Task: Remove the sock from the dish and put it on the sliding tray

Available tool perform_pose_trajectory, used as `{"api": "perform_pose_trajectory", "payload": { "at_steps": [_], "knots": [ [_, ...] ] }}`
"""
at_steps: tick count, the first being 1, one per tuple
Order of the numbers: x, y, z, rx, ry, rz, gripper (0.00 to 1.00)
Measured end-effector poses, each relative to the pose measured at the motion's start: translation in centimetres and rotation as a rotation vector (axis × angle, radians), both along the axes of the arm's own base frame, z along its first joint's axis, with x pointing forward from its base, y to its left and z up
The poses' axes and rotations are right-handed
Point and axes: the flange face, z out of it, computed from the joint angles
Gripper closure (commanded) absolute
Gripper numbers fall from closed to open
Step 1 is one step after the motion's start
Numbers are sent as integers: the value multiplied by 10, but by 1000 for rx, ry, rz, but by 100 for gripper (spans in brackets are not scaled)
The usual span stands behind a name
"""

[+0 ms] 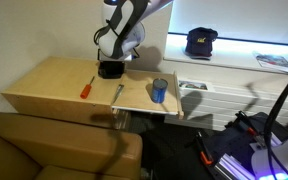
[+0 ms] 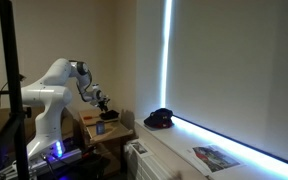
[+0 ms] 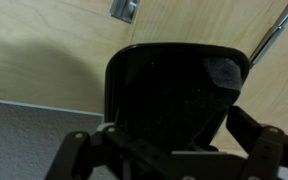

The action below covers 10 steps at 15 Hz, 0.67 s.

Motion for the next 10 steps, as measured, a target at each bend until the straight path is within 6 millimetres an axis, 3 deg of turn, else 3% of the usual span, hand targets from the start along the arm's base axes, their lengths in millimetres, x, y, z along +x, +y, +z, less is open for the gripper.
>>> {"api": "perform_pose_trajectory", "payload": {
  "at_steps": [6, 8, 10],
  "knots": [
    [16, 0, -19, 24, -50, -40, 0],
    [22, 2, -27, 30, -51, -55, 26],
    [29, 0, -38, 30, -41, -74, 40]
  ]
}}
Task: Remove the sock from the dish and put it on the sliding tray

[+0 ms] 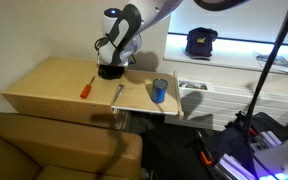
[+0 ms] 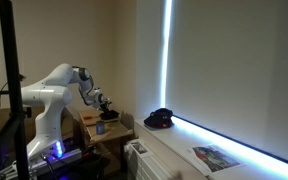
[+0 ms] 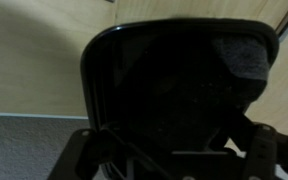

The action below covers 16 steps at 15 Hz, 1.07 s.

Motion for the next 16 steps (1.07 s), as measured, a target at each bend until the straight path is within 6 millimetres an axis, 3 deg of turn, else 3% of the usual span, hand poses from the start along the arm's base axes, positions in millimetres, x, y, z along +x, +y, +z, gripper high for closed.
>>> {"api": "perform_pose_trajectory", "payload": {
  "at_steps": [4, 8, 13, 16],
  "knots": [
    [10, -1, -13, 9, 19, -15, 69],
    [18, 4, -12, 34, 28, -20, 96],
    [31, 3, 5, 67, 35, -31, 99],
    [39, 5, 34, 97, 8, -3, 99]
  ]
}}
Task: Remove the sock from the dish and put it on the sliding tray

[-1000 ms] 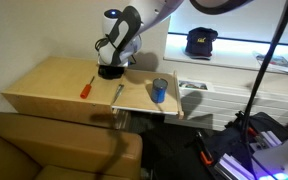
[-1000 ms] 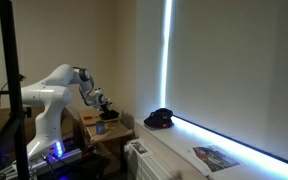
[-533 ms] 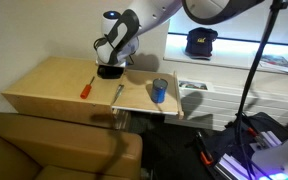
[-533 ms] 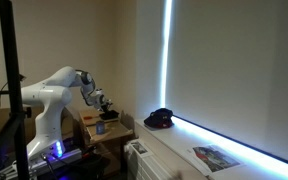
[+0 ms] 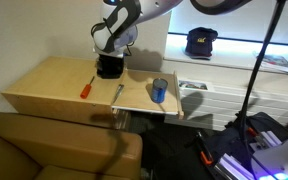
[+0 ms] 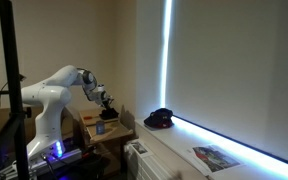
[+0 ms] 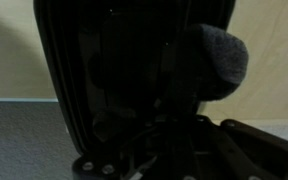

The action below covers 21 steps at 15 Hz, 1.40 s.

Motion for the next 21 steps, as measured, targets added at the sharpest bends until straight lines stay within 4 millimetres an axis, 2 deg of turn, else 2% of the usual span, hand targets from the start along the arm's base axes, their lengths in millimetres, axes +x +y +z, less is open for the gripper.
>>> {"api": "perform_pose_trajectory", "payload": {
  "at_steps": [2, 6, 11, 13, 15, 17, 18, 20, 21],
  "knots": [
    [3, 6, 31, 56, -13, 39, 99],
    [-4, 6, 115, 97, -16, 115, 99],
    [-29, -31, 226, 34, 16, 104, 99],
    [-48, -50, 264, 7, 56, 91, 99],
    [-74, -71, 292, -18, 134, 72, 99],
    [-103, -98, 307, -39, 223, 37, 99],
    [-117, -114, 307, -54, 264, 10, 99],
    [-136, -143, 287, -77, 316, -54, 99],
    [-141, -154, 267, -85, 338, -85, 99]
  ]
}}
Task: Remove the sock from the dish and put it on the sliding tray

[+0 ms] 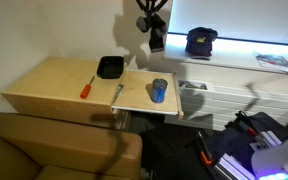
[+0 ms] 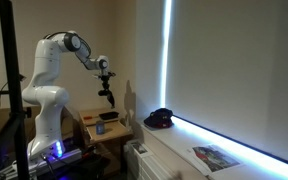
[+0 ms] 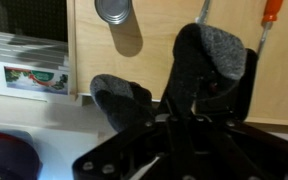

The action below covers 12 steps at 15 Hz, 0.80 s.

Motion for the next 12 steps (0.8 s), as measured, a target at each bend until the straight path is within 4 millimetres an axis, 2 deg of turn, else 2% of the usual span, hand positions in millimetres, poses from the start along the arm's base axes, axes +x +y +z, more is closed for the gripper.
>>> {"api": "perform_pose_trajectory", "payload": {
  "at_steps": [2, 8, 10, 12],
  "knots": [
    [-7, -12, -53, -4, 35, -60, 99],
    [-20, -19, -222, -11, 112, -206, 99],
    [-23, -22, -262, -21, 125, -240, 99],
    [-21, -22, -286, -29, 90, -274, 99]
  ]
}}
